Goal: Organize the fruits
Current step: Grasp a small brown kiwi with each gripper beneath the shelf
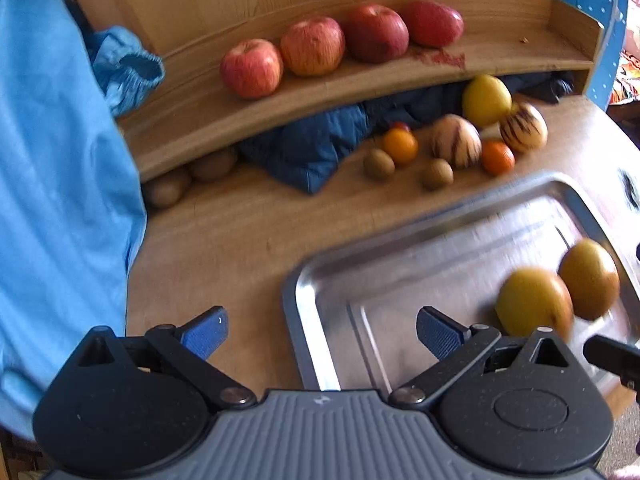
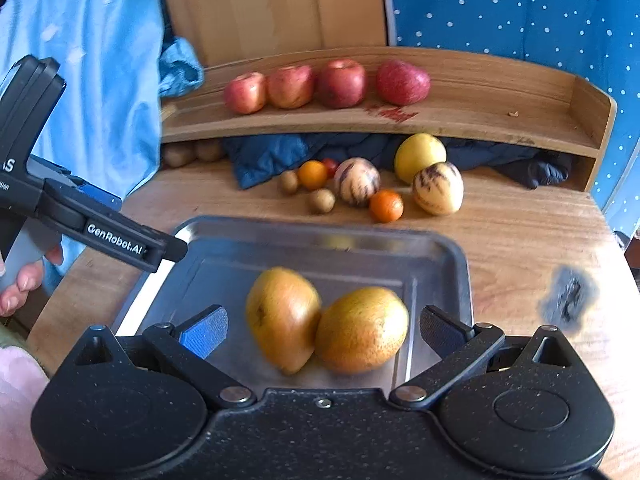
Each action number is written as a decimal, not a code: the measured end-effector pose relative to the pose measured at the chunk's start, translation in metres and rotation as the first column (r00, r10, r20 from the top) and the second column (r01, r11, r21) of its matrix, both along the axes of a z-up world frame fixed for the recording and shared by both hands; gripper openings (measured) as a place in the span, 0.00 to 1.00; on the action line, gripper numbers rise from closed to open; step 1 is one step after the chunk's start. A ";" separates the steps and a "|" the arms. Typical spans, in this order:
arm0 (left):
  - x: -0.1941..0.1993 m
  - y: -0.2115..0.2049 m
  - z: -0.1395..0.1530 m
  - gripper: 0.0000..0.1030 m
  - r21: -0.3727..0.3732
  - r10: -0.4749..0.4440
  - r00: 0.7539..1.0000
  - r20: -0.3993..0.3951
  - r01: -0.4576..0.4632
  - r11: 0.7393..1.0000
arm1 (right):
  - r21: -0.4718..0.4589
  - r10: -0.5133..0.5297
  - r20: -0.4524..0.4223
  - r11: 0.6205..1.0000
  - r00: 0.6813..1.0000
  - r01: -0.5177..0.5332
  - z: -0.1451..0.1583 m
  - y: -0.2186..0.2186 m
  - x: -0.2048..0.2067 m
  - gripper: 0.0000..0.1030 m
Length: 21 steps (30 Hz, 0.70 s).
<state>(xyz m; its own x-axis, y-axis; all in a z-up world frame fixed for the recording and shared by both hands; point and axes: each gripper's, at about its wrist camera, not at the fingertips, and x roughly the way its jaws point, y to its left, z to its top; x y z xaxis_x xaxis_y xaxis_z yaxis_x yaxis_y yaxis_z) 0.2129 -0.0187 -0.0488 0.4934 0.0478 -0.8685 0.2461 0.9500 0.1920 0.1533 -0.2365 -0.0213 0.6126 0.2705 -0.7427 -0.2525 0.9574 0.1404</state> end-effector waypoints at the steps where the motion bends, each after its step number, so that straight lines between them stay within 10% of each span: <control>1: 0.009 0.000 -0.001 0.99 -0.005 -0.002 1.000 0.002 0.002 1.000 | -0.003 -0.008 0.004 1.000 1.000 0.008 0.000 0.001 0.005 0.99; 21: 0.140 -0.002 -0.042 0.99 -0.171 -0.069 0.996 -0.060 0.058 0.984 | -0.005 -0.039 -0.133 0.999 0.990 0.039 -0.035 0.039 0.125 0.96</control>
<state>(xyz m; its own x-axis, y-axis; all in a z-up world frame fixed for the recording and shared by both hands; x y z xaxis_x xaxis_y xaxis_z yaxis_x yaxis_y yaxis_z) 0.3531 -0.0205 -0.0908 0.4329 -0.1318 -0.8917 0.3138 0.9494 0.0120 0.2780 -0.1973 -0.0567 0.5187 0.2463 -0.8187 -0.1943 0.9665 0.1676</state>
